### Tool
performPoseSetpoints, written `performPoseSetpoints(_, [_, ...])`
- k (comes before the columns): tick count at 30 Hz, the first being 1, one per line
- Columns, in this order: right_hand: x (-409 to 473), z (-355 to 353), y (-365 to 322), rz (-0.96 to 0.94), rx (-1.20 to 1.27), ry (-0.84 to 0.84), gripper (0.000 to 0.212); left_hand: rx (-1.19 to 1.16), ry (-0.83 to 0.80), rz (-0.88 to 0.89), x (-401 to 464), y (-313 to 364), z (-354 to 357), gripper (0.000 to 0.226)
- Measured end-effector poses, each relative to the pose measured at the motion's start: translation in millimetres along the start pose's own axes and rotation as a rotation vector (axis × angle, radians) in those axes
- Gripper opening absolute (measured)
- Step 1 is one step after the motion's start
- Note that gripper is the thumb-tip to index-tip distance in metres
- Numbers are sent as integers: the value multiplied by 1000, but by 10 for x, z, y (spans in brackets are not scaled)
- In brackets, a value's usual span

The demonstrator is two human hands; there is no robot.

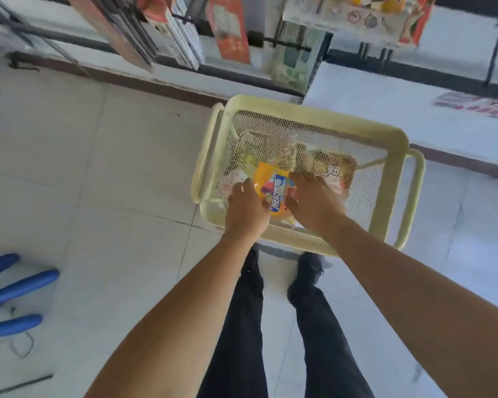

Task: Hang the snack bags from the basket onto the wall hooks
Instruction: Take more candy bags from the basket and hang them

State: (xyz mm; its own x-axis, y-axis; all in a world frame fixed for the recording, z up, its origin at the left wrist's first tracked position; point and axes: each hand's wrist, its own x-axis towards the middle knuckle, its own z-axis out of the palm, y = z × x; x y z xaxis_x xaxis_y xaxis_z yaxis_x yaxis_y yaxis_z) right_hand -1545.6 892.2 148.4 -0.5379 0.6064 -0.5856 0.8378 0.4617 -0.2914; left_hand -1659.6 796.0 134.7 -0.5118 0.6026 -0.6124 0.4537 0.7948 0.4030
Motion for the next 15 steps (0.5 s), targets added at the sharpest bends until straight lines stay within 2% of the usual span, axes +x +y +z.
performPoseSetpoints(4, [304, 338, 129, 5, 39, 20, 66, 20, -11, -42, 290, -162, 220, 61])
performPoseSetpoints(8, [359, 531, 230, 26, 15, 47, 68, -114, -57, -96, 391, -239, 269, 35])
performPoseSetpoints(11, [346, 511, 308, 79, 76, 61, 50, -184, -59, -28, 407, -207, 237, 6])
performPoseSetpoints(13, [311, 416, 355, 107, 191, 37, 23, -219, -83, 28, 372, -144, 191, 6])
performPoseSetpoints(15, [242, 259, 392, 118, 368, 0, 15, -268, -78, 63, 301, -51, 123, 7])
